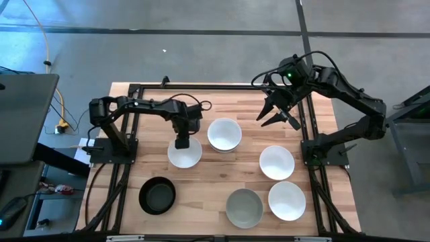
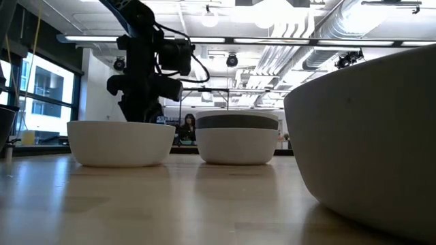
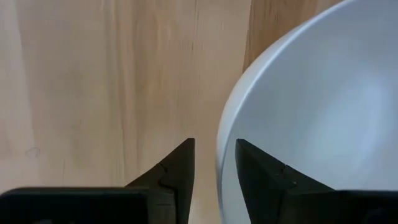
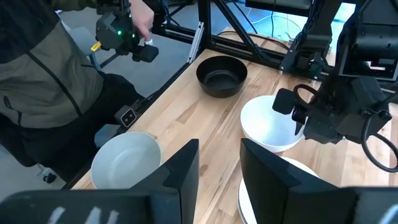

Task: Nest bowls inside each other
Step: Stack the white bowl on top of the white bowl

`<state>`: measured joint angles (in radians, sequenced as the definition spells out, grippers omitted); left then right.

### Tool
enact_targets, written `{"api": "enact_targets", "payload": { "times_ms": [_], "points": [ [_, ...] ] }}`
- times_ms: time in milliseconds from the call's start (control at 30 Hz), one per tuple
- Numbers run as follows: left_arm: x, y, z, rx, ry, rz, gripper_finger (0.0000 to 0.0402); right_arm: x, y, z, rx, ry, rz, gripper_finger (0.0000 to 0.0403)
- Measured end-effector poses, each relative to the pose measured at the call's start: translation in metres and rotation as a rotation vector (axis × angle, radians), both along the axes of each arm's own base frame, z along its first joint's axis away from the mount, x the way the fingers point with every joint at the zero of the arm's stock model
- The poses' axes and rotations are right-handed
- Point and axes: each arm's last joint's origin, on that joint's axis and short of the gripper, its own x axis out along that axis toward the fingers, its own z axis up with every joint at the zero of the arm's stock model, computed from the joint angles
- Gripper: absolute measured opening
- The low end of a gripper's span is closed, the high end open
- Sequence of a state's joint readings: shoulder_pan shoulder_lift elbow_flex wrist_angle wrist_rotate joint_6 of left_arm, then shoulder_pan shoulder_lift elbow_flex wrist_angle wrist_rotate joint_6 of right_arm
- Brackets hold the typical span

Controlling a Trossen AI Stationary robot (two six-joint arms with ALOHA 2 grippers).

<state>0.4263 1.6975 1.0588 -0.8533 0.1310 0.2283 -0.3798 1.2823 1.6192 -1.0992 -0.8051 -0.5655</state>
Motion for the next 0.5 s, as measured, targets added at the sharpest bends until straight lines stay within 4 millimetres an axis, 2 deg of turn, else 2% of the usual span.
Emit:
{"api": "enact_targets", "payload": {
  "times_ms": [333,500],
  "points": [
    [-0.007,0.004,0.012,0.02,-0.023,0.027,0.0104,0.0,0.0,0.0,-0.001,-0.001,0.0,0.011],
    [-0.007,0.004,0.012,0.017,-0.025,0.019,0.0071,0.0,0.0,0.0,-0.002,-0.003,-0.001,0.011]
  ]
}}
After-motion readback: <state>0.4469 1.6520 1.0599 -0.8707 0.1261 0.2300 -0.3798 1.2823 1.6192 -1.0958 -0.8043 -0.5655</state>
